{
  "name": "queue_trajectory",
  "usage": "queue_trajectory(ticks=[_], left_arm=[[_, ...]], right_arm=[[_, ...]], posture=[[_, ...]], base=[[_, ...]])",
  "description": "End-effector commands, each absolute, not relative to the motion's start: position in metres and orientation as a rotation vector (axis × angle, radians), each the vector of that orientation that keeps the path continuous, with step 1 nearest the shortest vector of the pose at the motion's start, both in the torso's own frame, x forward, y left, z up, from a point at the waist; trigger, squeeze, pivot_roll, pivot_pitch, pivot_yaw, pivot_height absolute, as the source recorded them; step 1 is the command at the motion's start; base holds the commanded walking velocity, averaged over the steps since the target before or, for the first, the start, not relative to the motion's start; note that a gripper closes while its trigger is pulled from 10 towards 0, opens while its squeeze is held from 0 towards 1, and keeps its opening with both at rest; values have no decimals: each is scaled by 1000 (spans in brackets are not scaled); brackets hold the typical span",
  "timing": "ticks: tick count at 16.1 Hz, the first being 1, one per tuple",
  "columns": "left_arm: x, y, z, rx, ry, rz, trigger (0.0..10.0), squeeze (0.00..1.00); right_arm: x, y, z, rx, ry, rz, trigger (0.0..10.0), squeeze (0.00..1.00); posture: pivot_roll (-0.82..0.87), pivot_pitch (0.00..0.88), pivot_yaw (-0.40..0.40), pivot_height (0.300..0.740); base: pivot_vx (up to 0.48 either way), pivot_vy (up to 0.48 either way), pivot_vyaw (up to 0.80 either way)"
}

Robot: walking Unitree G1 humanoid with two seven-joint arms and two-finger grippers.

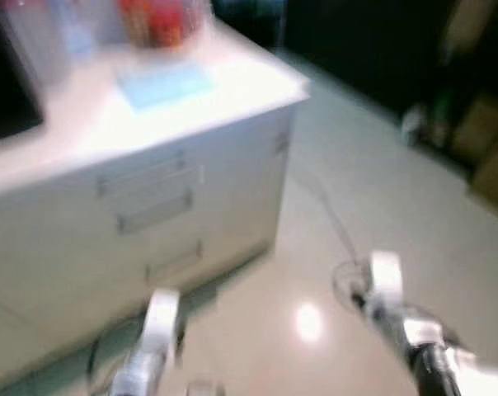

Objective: Kitchen organization

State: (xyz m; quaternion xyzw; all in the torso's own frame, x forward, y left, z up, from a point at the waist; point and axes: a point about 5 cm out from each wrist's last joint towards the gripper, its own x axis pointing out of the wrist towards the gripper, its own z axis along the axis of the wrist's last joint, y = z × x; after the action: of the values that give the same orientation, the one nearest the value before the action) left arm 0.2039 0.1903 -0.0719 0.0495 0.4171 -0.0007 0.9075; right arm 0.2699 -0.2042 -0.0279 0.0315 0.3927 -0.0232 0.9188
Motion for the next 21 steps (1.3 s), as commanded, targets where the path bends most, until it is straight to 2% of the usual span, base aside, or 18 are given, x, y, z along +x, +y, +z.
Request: queue_trajectory(ticks=[1,7,21], left_arm=[[205,188,-72,86,865,8,10000,0],[205,186,-72,75,867,16,10000,0],[205,183,-73,58,867,28,10000,0]], right_arm=[[268,-211,-28,61,815,-65,10000,0],[268,-212,-27,61,816,-57,10000,0],[269,-216,-26,72,809,-52,10000,0]], posture=[[-23,0,13,740],[-15,0,7,740],[-25,0,-5,740]], base=[[0,0,800],[0,89,800],[0,293,0]])
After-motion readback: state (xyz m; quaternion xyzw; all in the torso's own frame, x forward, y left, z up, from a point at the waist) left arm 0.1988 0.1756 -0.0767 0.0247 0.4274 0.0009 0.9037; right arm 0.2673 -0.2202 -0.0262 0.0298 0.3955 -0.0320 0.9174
